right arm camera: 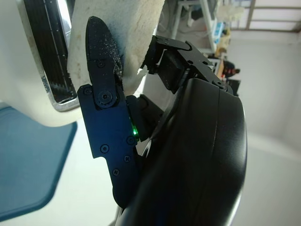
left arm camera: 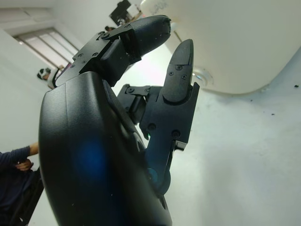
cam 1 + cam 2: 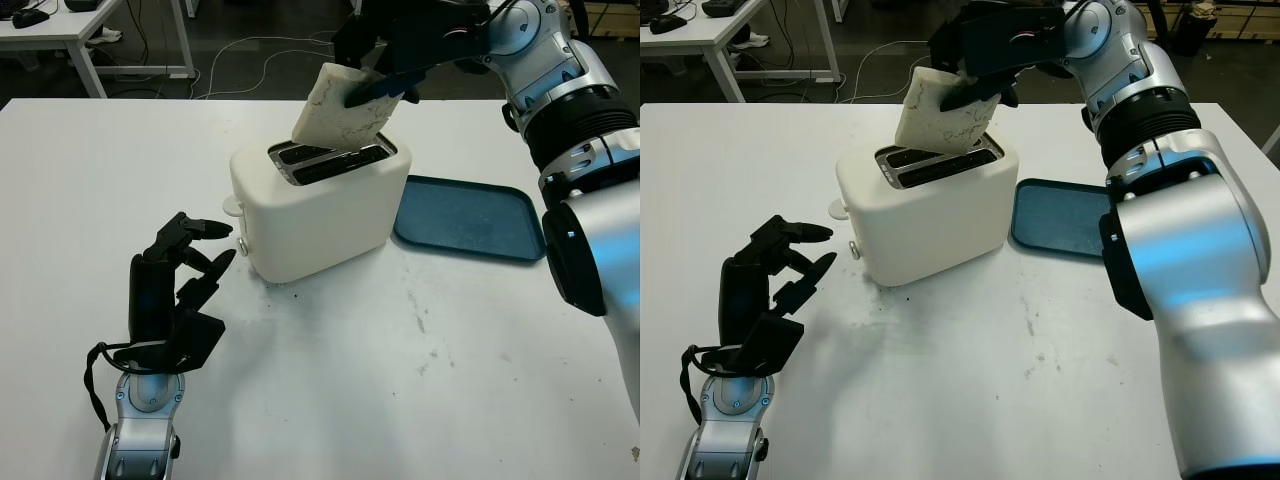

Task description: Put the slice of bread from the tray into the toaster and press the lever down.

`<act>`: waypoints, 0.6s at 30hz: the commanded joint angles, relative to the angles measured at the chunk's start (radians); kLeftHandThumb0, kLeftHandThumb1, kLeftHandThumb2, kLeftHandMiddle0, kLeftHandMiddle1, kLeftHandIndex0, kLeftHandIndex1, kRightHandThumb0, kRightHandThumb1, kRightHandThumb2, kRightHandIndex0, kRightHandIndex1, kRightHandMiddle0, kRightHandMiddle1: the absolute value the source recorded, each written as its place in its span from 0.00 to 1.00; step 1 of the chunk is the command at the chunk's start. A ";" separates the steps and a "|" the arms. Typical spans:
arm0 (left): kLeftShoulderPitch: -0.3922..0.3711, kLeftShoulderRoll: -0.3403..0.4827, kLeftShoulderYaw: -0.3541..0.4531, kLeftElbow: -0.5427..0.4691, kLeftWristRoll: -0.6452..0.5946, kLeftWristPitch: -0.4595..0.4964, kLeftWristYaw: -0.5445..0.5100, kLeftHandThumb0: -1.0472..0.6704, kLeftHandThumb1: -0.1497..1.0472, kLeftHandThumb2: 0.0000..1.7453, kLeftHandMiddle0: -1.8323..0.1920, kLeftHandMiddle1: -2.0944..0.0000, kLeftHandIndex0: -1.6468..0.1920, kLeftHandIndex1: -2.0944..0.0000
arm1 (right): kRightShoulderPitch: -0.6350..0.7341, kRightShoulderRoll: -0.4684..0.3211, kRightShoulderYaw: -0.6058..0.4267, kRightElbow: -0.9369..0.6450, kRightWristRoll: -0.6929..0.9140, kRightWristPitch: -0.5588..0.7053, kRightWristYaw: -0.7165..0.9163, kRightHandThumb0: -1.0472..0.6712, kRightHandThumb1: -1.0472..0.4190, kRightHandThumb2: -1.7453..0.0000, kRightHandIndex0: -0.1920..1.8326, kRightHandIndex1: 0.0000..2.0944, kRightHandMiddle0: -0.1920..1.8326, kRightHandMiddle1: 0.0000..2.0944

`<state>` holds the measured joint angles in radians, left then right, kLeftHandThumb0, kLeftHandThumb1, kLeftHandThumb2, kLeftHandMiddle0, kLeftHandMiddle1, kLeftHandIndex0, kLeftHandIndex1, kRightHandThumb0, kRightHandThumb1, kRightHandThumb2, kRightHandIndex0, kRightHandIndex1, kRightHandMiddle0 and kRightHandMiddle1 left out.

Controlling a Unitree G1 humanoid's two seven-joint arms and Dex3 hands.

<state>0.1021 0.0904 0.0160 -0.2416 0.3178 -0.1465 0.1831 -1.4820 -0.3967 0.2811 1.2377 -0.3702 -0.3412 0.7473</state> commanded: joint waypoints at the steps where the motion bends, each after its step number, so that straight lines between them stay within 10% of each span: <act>1: -0.008 -0.003 -0.001 -0.013 0.006 0.007 0.000 0.47 0.89 0.09 0.60 0.22 0.58 0.53 | -0.028 -0.018 -0.024 -0.015 0.025 0.012 0.020 0.27 0.09 0.86 0.67 0.83 0.60 0.83; 18: -0.001 -0.004 0.000 -0.012 0.001 0.000 0.002 0.48 0.89 0.09 0.61 0.22 0.58 0.54 | 0.002 -0.021 -0.043 -0.037 0.024 0.001 0.059 0.25 0.09 0.87 0.67 0.83 0.59 0.83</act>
<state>0.1021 0.0887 0.0160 -0.2418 0.3175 -0.1427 0.1832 -1.4820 -0.4245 0.2242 1.2122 -0.3330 -0.3428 0.8220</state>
